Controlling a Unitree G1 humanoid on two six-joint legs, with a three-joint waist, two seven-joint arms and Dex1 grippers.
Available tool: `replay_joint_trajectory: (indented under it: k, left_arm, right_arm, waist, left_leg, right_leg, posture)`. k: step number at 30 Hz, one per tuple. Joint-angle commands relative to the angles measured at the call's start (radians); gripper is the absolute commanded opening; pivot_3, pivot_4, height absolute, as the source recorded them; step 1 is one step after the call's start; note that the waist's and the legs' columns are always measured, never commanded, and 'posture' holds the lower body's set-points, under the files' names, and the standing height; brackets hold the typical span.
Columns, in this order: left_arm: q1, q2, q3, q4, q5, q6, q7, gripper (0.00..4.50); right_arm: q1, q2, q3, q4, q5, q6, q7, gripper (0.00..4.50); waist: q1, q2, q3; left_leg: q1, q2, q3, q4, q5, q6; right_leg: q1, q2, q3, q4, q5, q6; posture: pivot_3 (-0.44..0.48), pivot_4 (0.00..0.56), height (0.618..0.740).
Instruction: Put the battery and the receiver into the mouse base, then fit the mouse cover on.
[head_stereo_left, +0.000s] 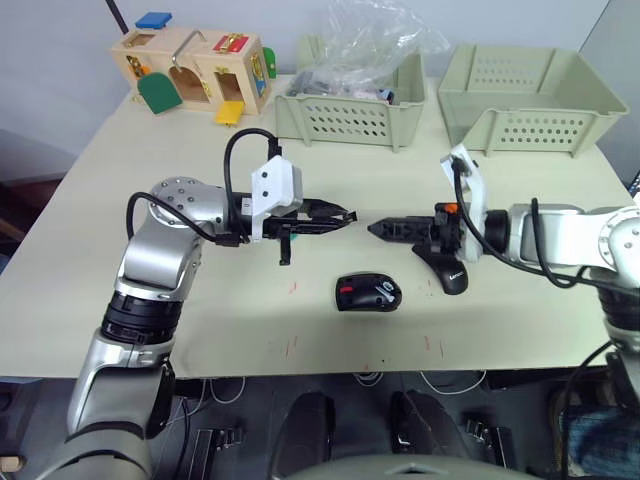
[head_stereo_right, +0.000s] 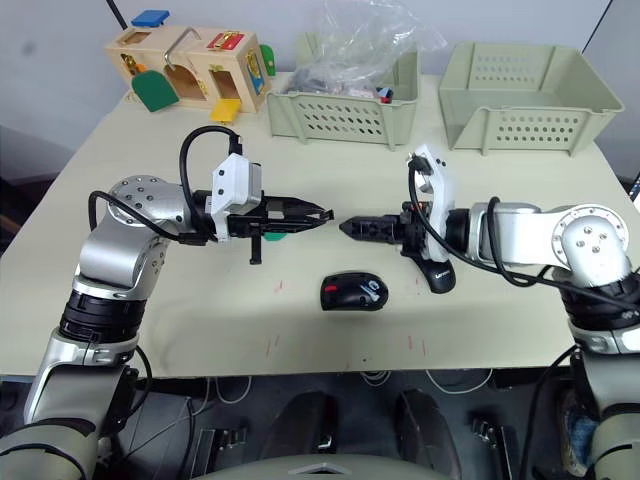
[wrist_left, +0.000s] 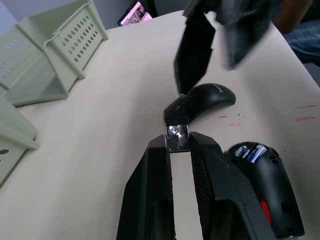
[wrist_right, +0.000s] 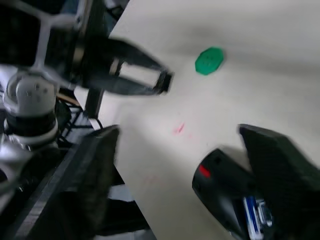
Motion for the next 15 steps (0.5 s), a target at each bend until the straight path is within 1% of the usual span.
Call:
replay_joint_trajectory:
  k: [1, 6, 9, 15]
  left_arm:
    - [-0.029, 0.002, 0.001, 0.001, -0.022, -0.020, -0.018, 0.03]
    - [-0.051, -0.001, -0.005, 0.013, -0.027, -0.015, -0.027, 0.03]
    - [-0.060, -0.004, -0.012, 0.019, -0.028, -0.014, -0.028, 0.03]
    - [-0.071, -0.006, -0.024, 0.021, -0.032, -0.005, -0.030, 0.03]
  right_arm:
    - [-0.056, 0.047, -0.041, 0.064, 0.034, 0.044, -0.050, 2.86]
    - [-0.100, 0.086, -0.057, 0.127, 0.034, 0.082, -0.096, 2.86]
    - [-0.120, 0.106, -0.069, 0.156, 0.034, 0.100, -0.108, 2.86]
    - [-0.139, 0.146, -0.099, 0.189, 0.034, 0.119, -0.135, 2.86]
  waist:
    - [0.001, 0.000, 0.000]
    - [0.001, 0.000, 0.000]
    - [0.000, 0.000, 0.000]
    - [-0.006, 0.000, 0.000]
  left_leg:
    - [0.000, 0.000, 0.000, 0.000, 0.000, 0.000]
    - [-0.005, 0.000, -0.001, 0.000, 0.000, 0.000]
    - [-0.015, 0.000, -0.001, 0.002, 0.000, 0.000]
    - [-0.016, 0.000, 0.000, 0.002, 0.000, 0.000]
  right_leg:
    - [0.000, 0.000, 0.000, 0.000, 0.000, 0.000]
    - [-0.005, -0.001, 0.000, 0.000, 0.000, 0.000]
    - [-0.016, 0.000, 0.000, 0.002, 0.001, 0.001]
    - [-0.016, 0.000, 0.000, 0.002, 0.001, 0.001]
  posture:
    - [0.000, 0.150, 0.740]
    - [0.000, 0.150, 0.740]
    - [0.000, 0.150, 0.740]
    - [0.000, 0.150, 0.740]
